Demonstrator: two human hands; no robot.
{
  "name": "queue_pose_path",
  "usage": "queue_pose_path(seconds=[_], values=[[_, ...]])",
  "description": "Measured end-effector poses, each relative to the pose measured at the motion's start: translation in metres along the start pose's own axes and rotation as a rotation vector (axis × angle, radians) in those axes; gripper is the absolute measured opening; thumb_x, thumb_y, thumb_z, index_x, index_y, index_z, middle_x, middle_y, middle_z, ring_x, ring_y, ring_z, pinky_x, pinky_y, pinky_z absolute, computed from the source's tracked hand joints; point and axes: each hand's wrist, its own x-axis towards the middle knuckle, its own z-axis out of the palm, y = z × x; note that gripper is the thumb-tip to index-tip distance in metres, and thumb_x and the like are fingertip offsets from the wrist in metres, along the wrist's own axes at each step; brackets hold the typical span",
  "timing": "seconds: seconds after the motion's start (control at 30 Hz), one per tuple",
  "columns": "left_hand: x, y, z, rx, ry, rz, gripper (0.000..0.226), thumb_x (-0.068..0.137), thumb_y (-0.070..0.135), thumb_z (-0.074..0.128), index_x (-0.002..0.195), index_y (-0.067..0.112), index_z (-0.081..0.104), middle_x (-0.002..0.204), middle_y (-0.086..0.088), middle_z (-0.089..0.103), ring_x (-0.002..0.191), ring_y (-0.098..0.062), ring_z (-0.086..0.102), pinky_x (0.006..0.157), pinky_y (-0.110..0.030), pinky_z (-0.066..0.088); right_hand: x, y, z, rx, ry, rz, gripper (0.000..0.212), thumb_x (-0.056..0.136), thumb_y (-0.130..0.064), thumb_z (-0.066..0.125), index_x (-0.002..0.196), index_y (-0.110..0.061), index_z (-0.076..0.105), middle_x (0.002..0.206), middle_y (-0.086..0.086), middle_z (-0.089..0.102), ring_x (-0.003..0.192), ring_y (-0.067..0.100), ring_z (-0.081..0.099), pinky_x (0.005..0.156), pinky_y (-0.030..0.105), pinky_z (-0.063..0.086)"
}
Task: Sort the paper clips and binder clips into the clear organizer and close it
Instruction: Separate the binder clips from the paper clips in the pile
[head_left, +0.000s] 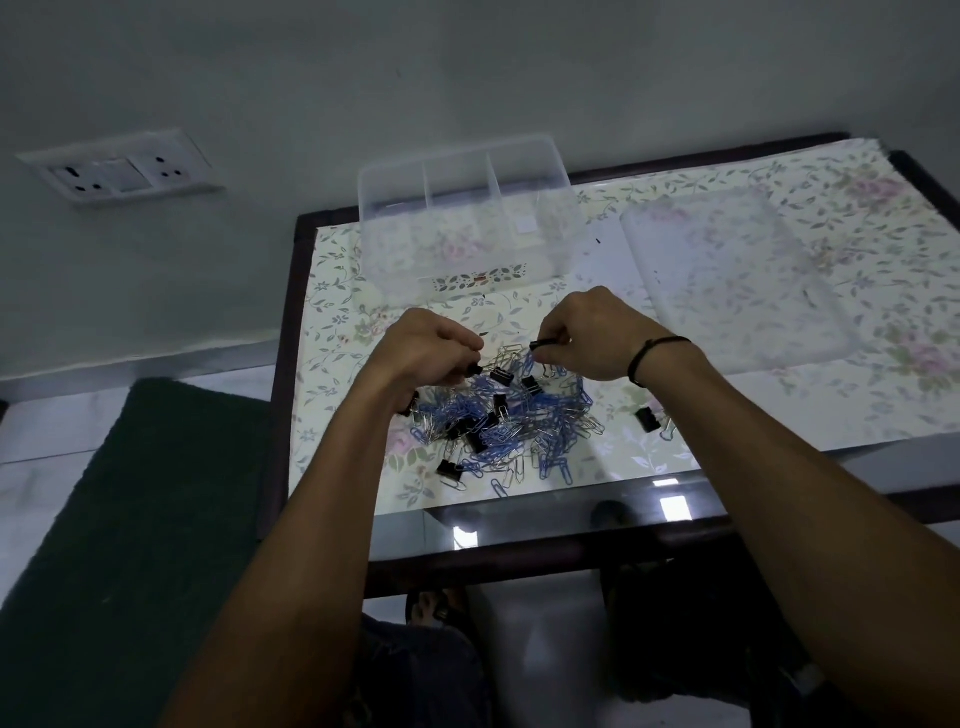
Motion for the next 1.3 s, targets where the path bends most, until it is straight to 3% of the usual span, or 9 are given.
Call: queue_pose_path(seconds=[0.1, 0.27, 0.43, 0.63, 0.77, 0.83, 1.03, 1.13, 1.3], values=[[-0.001, -0.001, -0.002, 0.016, -0.021, 0.021, 0.031, 0.078, -0.012, 0.071, 0.099, 0.009, 0.081, 0.096, -0.013, 0.078, 0.094, -0.025, 0.075, 0.085, -0.036, 0.063, -0.001, 0.0, -0.001, 0.003, -0.02, 0.005, 0.026, 0.091, -0.031, 0.067, 0.093, -0.007, 0.078, 0.089, 0.012, 0.076, 0.083, 0.027, 0.071, 0.081, 0.042, 0.059], [0.004, -0.007, 0.001, 0.067, 0.096, 0.085, 0.024, 0.073, -0.004, 0.083, 0.091, 0.011, 0.083, 0.087, -0.011, 0.079, 0.079, -0.026, 0.077, 0.08, -0.039, 0.064, -0.003, 0.001, -0.005, 0.018, -0.016, 0.013, 0.025, 0.091, -0.03, 0.067, 0.095, -0.008, 0.078, 0.091, 0.011, 0.077, 0.084, 0.026, 0.07, 0.082, 0.04, 0.059], [0.0, 0.0, 0.009, 0.095, 0.178, 0.142, 0.017, 0.078, 0.011, 0.085, 0.095, 0.014, 0.083, 0.082, -0.003, 0.078, 0.081, -0.017, 0.075, 0.075, -0.029, 0.06, -0.007, 0.006, -0.013, 0.017, -0.006, 0.027, 0.026, 0.093, -0.03, 0.064, 0.094, -0.007, 0.078, 0.091, 0.012, 0.076, 0.085, 0.027, 0.07, 0.081, 0.042, 0.059], [-0.015, 0.028, 0.076, 0.002, -0.077, 0.097, 0.016, 0.074, 0.005, 0.086, 0.086, 0.013, 0.08, 0.083, -0.012, 0.078, 0.071, -0.027, 0.076, 0.067, -0.043, 0.065, -0.039, 0.039, -0.036, -0.069, -0.068, 0.144, 0.021, 0.089, -0.033, 0.068, 0.089, -0.014, 0.079, 0.08, 0.006, 0.076, 0.072, 0.018, 0.069, 0.077, 0.033, 0.058], [-0.022, 0.046, 0.134, 0.111, -0.227, 0.141, 0.016, 0.073, 0.011, 0.088, 0.087, 0.013, 0.081, 0.08, -0.008, 0.078, 0.066, -0.015, 0.073, 0.068, -0.027, 0.063, -0.065, 0.072, -0.042, -0.133, -0.258, 0.337, 0.011, 0.082, -0.034, 0.074, 0.081, -0.023, 0.077, 0.067, -0.002, 0.074, 0.063, 0.011, 0.07, 0.063, 0.023, 0.054], [-0.021, 0.053, 0.156, 0.128, -0.271, 0.129, 0.016, 0.073, 0.005, 0.087, 0.087, 0.01, 0.08, 0.083, -0.012, 0.078, 0.072, -0.021, 0.077, 0.07, -0.033, 0.065, -0.073, 0.081, -0.041, -0.123, -0.3, 0.406, 0.007, 0.079, -0.029, 0.078, 0.081, -0.023, 0.075, 0.063, -0.003, 0.073, 0.059, 0.01, 0.07, 0.056, 0.019, 0.052], [-0.017, 0.052, 0.18, 0.325, -0.184, 0.178, 0.019, 0.069, 0.011, 0.085, 0.087, 0.013, 0.083, 0.082, -0.01, 0.078, 0.077, -0.024, 0.076, 0.07, -0.038, 0.065, -0.067, 0.082, -0.034, -0.13, -0.314, 0.46, 0.018, 0.08, -0.019, 0.076, 0.097, -0.011, 0.075, 0.074, 0.004, 0.074, 0.065, 0.018, 0.072, 0.075, 0.032, 0.063], [-0.019, 0.051, 0.174, 0.368, -0.167, 0.188, 0.012, 0.071, 0.014, 0.083, 0.083, 0.013, 0.083, 0.078, -0.008, 0.078, 0.078, -0.023, 0.075, 0.068, -0.036, 0.064, -0.064, 0.08, -0.032, -0.188, -0.323, 0.456, 0.026, 0.08, -0.024, 0.077, 0.101, -0.009, 0.075, 0.086, 0.009, 0.078, 0.068, 0.019, 0.071, 0.079, 0.036, 0.063], [-0.025, 0.048, 0.143, 0.356, -0.164, 0.198, 0.021, 0.077, 0.006, 0.078, 0.098, 0.01, 0.082, 0.096, -0.005, 0.079, 0.085, -0.016, 0.073, 0.081, -0.027, 0.06, -0.061, 0.071, -0.034, -0.187, -0.245, 0.448, 0.049, 0.076, -0.036, 0.08, 0.117, -0.013, 0.066, 0.08, 0.003, 0.072, 0.075, 0.021, 0.073, 0.081, 0.036, 0.061]])
